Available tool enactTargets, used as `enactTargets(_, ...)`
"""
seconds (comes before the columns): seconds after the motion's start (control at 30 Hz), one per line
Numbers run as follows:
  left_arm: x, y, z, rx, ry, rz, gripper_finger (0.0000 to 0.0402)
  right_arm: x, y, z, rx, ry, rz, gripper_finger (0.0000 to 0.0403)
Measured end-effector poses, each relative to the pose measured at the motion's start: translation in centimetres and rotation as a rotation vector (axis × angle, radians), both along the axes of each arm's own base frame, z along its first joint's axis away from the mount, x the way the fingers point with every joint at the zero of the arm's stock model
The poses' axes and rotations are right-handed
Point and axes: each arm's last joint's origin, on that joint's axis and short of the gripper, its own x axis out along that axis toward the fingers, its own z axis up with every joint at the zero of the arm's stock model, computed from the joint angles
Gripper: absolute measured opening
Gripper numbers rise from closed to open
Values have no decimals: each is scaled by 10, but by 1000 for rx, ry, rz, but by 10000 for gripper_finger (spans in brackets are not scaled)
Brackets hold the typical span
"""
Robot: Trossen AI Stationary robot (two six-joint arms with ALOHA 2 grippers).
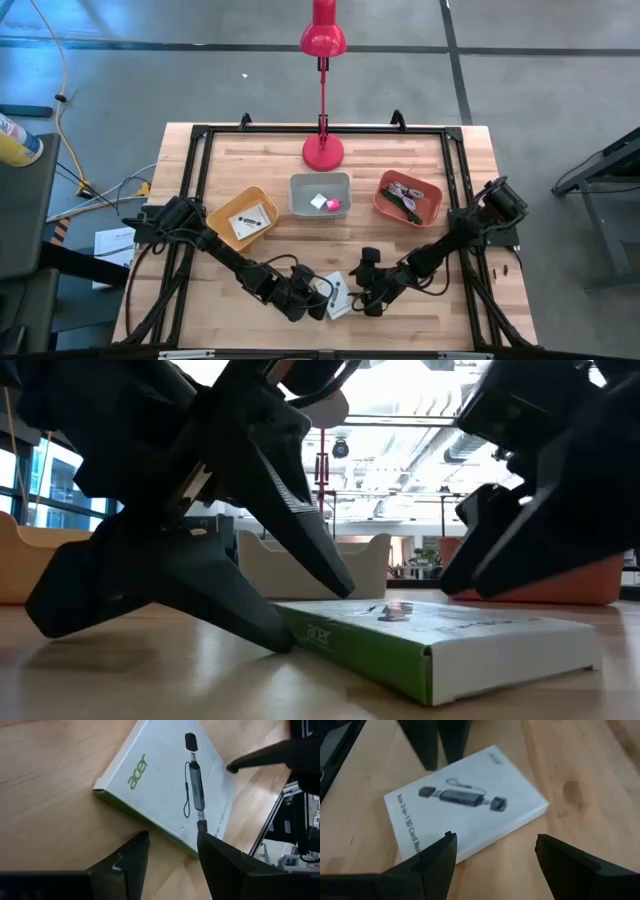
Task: Pick and place items into bin
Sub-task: Put the white card reader box into the yellow bin
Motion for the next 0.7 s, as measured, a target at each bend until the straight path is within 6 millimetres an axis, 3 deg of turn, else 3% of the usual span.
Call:
enactTargets(0.23,0,0,0,-11,7,-2,161,1,1,-5,6,13,19,259)
enactTargets(0.7,-1,0,-1,-15,15,0,161,7,7,4,7,-98,124,259)
